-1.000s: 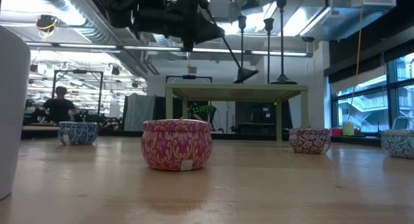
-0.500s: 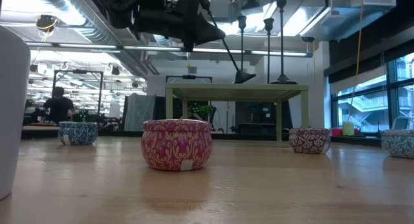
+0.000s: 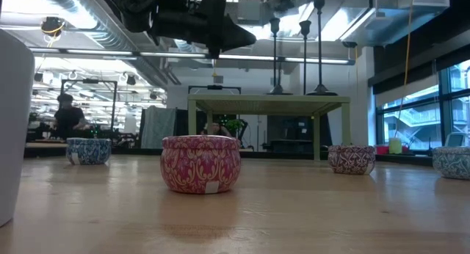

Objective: Pick & Place candle stick holders
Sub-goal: Put the black candle holder on the shelf

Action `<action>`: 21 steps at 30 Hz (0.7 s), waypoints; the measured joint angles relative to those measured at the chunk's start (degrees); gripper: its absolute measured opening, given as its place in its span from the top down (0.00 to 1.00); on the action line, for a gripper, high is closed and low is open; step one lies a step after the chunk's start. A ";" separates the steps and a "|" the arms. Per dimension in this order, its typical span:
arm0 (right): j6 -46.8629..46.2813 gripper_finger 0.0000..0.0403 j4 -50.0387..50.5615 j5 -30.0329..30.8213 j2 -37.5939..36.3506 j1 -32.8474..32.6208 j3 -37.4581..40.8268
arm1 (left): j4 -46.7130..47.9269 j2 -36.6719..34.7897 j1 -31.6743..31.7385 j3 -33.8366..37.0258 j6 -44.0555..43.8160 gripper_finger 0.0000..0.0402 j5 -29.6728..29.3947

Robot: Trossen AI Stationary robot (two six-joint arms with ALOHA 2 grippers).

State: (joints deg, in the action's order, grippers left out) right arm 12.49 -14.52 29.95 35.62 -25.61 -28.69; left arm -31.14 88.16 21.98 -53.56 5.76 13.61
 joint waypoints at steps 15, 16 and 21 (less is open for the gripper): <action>0.00 0.42 0.02 -0.01 0.00 -0.02 0.00 | -0.41 0.54 -0.02 -0.01 -0.01 0.78 -2.12; 0.00 0.42 0.01 0.00 0.00 -0.02 0.00 | -0.37 0.97 -0.02 -0.02 -0.06 0.78 -2.12; 0.00 0.42 0.00 -0.02 0.00 -0.02 0.00 | -1.54 5.48 -0.52 -0.02 -2.11 0.78 -2.12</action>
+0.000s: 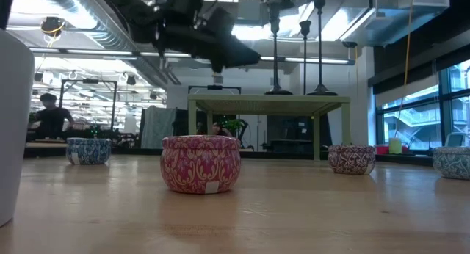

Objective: Pick & Place candle stick holders
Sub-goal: Put the black candle holder on the shelf

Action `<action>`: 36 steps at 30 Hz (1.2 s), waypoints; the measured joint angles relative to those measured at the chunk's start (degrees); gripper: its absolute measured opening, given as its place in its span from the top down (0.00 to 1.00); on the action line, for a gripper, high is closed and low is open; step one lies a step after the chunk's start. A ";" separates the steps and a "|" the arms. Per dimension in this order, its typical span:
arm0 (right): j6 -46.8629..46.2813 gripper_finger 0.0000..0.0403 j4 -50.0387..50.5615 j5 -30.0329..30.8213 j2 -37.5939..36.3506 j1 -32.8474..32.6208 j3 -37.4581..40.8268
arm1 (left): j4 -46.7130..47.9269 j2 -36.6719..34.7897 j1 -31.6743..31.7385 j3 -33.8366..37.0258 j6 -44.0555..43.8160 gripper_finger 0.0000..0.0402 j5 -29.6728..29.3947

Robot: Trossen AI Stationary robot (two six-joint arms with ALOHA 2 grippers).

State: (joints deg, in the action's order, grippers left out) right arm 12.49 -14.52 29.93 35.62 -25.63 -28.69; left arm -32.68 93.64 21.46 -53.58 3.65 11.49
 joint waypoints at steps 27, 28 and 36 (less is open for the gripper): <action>0.03 0.42 0.00 0.00 0.00 0.01 0.00 | -9.76 12.71 -0.05 0.02 -2.92 0.78 0.02; 0.02 0.42 0.00 0.00 0.00 0.00 0.00 | -9.73 12.71 -0.05 0.02 -2.94 0.78 0.02; 0.02 0.42 0.00 -0.01 0.00 0.00 0.00 | -9.60 12.71 -0.05 0.02 -2.95 0.78 0.02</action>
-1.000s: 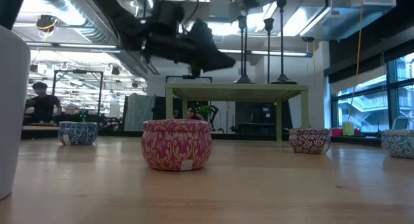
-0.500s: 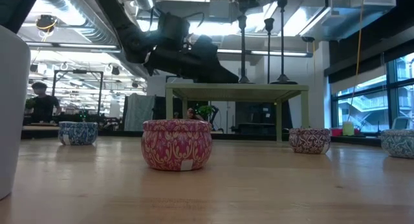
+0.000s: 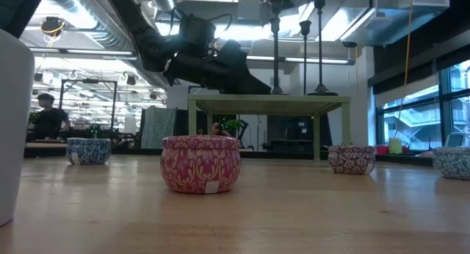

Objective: Pick & Place candle stick holders
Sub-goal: Put the black candle holder on the shelf, then put the blue scented candle on the shelf

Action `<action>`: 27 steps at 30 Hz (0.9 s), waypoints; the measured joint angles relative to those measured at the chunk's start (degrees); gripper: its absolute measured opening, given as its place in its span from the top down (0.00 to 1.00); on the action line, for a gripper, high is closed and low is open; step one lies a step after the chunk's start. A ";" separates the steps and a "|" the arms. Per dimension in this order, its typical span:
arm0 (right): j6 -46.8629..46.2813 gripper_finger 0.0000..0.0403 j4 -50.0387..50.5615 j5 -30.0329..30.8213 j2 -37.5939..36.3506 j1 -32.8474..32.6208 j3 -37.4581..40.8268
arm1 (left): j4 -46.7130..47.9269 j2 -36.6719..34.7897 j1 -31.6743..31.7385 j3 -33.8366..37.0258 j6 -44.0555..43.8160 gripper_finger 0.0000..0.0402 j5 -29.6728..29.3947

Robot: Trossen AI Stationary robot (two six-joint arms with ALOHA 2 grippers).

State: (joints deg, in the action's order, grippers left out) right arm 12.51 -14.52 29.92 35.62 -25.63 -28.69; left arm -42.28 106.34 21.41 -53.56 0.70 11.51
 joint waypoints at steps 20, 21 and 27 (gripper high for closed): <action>-7.79 0.42 7.14 -0.19 2.85 0.01 -0.05 | 25.34 -30.58 -4.49 0.02 5.92 0.78 0.36; -7.96 0.42 7.26 -0.19 3.56 0.02 -0.15 | 27.63 -32.23 -4.78 0.02 6.35 0.78 0.32; -12.31 0.42 7.19 -5.48 9.18 0.00 -1.45 | 37.69 -39.75 -6.51 0.04 6.57 0.78 0.17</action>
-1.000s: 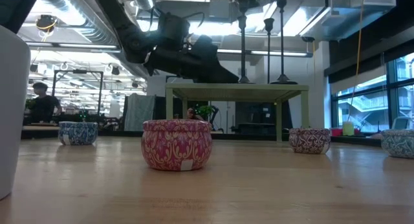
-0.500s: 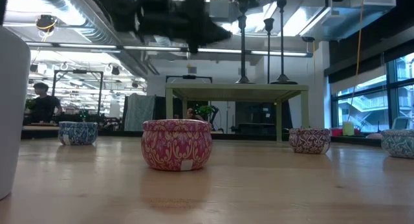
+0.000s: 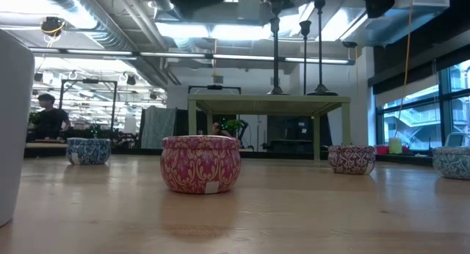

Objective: Pick & Place candle stick holders
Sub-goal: Put the blue scented candle on the shelf

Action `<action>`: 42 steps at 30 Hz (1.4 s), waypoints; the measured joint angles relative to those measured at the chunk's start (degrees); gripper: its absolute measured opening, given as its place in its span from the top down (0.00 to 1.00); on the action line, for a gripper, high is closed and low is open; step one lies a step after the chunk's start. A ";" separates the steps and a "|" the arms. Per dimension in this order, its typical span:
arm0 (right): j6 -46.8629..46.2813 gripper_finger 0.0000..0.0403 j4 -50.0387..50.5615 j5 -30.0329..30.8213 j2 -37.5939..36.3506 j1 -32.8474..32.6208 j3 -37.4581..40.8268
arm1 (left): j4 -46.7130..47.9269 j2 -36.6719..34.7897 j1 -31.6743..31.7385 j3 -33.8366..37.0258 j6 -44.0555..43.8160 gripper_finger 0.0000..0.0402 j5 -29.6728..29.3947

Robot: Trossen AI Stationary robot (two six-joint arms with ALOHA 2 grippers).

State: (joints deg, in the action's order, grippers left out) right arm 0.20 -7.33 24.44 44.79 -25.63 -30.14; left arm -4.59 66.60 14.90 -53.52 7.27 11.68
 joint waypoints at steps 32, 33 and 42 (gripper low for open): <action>-2.97 0.42 6.08 -2.18 16.83 0.00 -6.86 | 38.79 -6.84 -0.18 0.02 3.40 0.64 -8.28; -2.26 0.42 6.10 -2.16 16.83 0.00 -6.86 | 40.03 -6.66 -0.18 0.02 2.49 0.62 -8.93; 5.86 0.42 8.96 -1.99 16.85 0.01 -6.86 | 61.08 -6.77 -0.18 0.02 -12.15 0.45 -11.24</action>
State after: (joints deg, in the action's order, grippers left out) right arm 6.07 1.63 22.46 61.65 -25.62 -36.99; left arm 56.49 59.83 14.72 -53.49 -4.89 0.44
